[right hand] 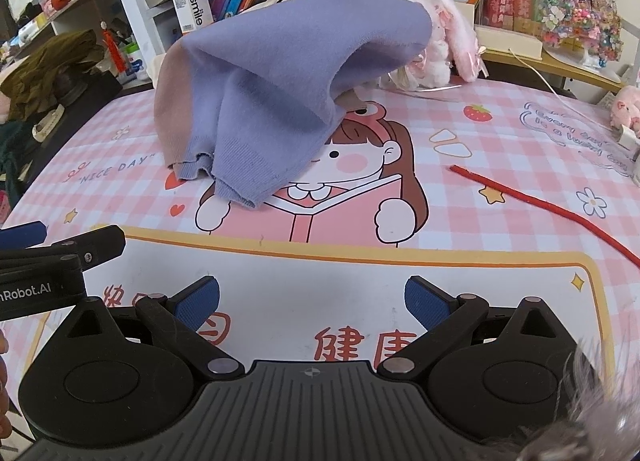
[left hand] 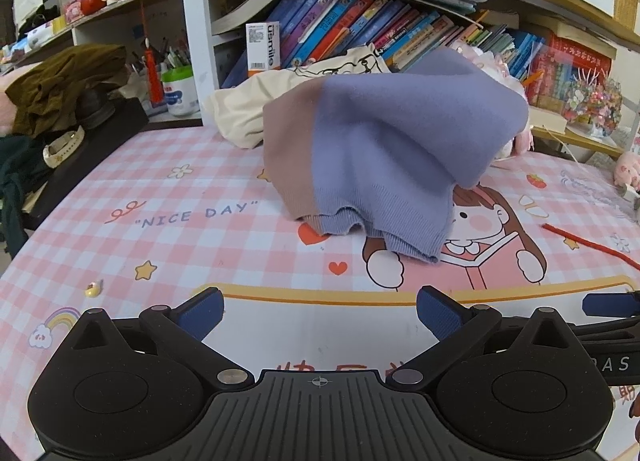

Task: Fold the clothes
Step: 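Approach the crumpled lavender-and-mauve sweater with both grippers open, then grasp the sweater edges with the left and right grippers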

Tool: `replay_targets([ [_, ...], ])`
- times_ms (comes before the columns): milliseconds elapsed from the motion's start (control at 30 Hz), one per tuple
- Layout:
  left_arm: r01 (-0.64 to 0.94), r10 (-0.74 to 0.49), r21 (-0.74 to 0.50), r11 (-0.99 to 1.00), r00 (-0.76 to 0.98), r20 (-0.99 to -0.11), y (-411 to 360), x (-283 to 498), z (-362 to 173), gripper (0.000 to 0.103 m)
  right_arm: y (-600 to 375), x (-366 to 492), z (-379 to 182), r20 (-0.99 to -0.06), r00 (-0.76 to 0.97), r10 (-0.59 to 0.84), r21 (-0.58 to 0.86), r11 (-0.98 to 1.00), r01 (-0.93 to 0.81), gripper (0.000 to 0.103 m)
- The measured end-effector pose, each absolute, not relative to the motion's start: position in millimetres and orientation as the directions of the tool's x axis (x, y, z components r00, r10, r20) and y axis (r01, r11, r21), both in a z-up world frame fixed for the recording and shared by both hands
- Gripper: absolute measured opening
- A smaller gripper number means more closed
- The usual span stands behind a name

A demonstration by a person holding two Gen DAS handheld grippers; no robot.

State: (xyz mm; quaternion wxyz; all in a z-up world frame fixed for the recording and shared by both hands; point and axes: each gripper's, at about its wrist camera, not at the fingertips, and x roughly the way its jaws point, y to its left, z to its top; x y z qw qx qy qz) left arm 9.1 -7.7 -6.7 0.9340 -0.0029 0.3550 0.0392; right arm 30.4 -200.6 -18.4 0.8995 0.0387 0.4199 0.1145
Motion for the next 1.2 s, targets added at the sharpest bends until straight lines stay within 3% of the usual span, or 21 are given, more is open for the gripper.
replay_targets([
  [433, -0.069, 0.035, -0.029, 0.997, 0.769, -0.638, -40, -5, -7, 0.103, -232, 31, -24, -0.748, 0.601, 0.281, 0.192, 0.959, -0.209, 0.1],
  [867, -0.12, 0.075, -0.023, 0.992, 0.745, -0.662, -80, -9, -16, 0.103, -284, 34, -30, -0.734, 0.605, 0.307, 0.236, 0.952, -0.196, 0.1],
  [1200, -0.083, 0.121, 0.088, 0.993, 0.723, -0.68, -110, 1, -20, 0.103, -316, 41, -40, -0.724, 0.605, 0.33, 0.307, 0.94, -0.146, 0.1],
])
